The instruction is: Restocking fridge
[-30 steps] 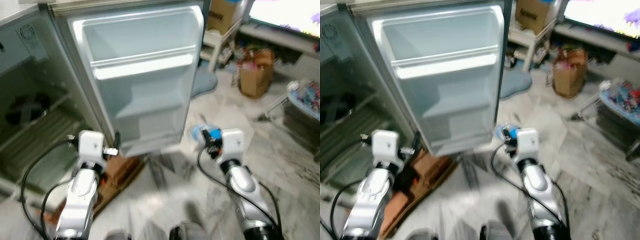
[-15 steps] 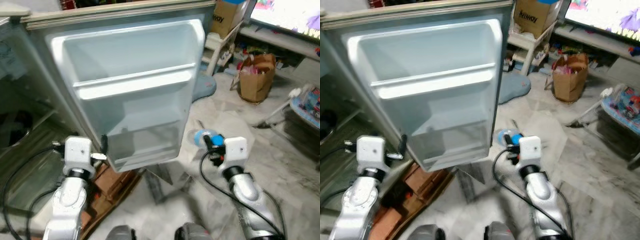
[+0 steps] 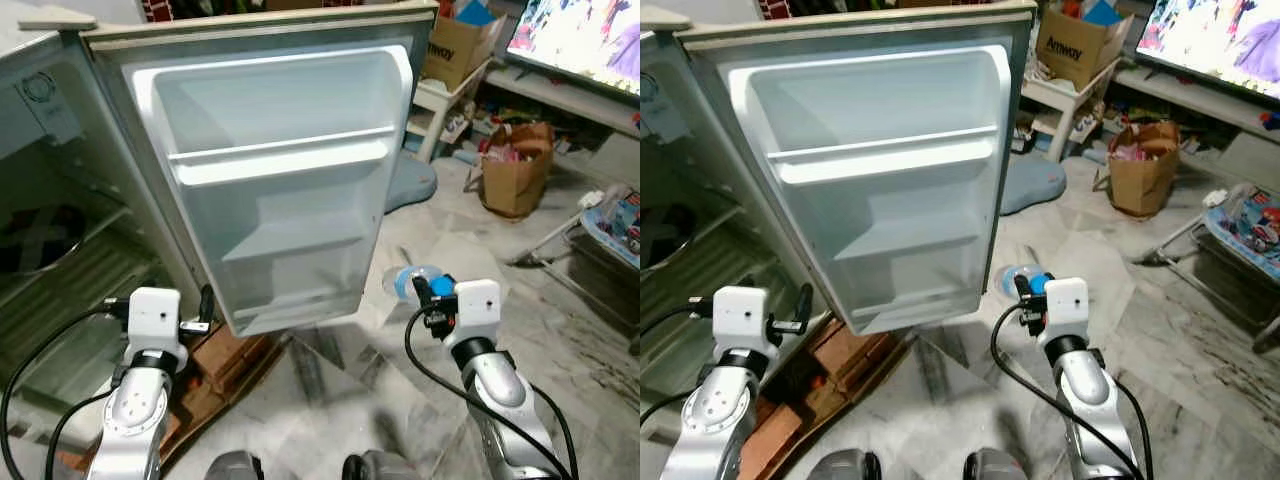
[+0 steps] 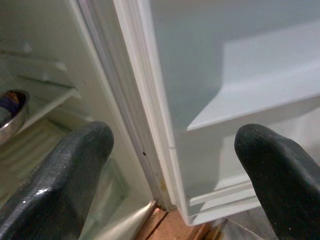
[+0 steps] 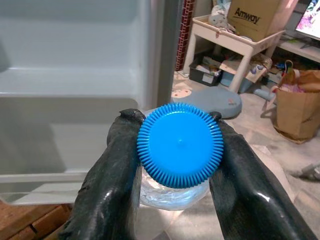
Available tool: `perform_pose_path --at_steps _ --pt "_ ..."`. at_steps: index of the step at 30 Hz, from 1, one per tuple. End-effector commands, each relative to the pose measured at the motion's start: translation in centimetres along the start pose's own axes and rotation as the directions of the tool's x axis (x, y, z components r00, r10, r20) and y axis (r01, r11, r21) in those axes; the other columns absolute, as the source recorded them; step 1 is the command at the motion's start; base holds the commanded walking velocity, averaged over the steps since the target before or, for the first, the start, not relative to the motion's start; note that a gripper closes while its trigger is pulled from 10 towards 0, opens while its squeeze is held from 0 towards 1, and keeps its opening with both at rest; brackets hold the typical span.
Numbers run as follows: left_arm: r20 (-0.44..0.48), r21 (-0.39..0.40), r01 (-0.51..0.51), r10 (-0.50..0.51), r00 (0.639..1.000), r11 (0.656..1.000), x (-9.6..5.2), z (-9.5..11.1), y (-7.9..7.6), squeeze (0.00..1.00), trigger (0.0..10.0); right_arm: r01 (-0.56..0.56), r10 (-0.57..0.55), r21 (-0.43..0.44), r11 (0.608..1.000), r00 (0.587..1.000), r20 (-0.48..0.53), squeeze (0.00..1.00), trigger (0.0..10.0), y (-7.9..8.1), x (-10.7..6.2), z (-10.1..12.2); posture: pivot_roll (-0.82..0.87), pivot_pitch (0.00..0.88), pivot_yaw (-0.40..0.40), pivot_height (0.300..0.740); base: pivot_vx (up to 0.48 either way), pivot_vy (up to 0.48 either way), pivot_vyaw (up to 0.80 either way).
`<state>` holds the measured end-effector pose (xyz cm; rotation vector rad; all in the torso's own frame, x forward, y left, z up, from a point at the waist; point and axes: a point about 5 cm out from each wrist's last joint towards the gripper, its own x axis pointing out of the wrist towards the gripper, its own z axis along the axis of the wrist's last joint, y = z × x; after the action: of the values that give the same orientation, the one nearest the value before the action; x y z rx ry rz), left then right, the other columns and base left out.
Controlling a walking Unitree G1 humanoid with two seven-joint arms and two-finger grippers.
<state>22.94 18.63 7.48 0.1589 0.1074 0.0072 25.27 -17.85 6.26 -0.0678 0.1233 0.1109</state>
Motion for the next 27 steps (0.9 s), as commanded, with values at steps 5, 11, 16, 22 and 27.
perform_pose_path --at_steps 5,11,16,22,27 --pt "0.006 0.016 0.006 -0.006 1.0 1.0 0.24 0.39 -0.02 0.0 10.0 -0.007 0.008 -0.009 1.0 0.999 0.045 0.0 10.0 0.12 0.39 1.05 0.06 0.105 -0.037 0.74 0.0 0.48 0.0" --pt "0.004 0.018 0.024 -0.024 1.0 1.0 0.4 0.39 -0.39 0.0 10.0 -0.011 0.012 -0.024 1.0 0.999 0.05 0.0 10.0 0.23 0.55 1.16 0.07 0.104 -0.04 0.74 0.0 0.469 0.0" --pt "0.026 0.051 0.001 -0.002 1.0 0.999 0.45 0.66 -0.36 0.0 10.0 -0.015 0.018 -0.038 0.999 0.998 0.06 0.0 10.0 0.19 0.62 1.32 0.07 0.105 -0.041 0.74 0.0 0.0 0.0" --pt "0.041 0.065 -0.017 0.014 0.999 0.998 0.41 0.87 -0.2 0.0 10.0 -0.016 0.018 -0.046 0.999 0.998 0.062 0.0 10.0 0.1 0.65 1.41 0.06 0.106 -0.041 0.74 0.0 0.0 0.0" --pt "0.05 0.06 -0.022 0.019 0.999 0.998 0.85 0.99 -0.08 0.0 10.0 -0.025 0.028 -0.054 0.998 0.998 0.063 0.0 10.0 0.25 0.59 1.38 0.05 0.102 -0.042 0.74 0.0 0.0 0.0"
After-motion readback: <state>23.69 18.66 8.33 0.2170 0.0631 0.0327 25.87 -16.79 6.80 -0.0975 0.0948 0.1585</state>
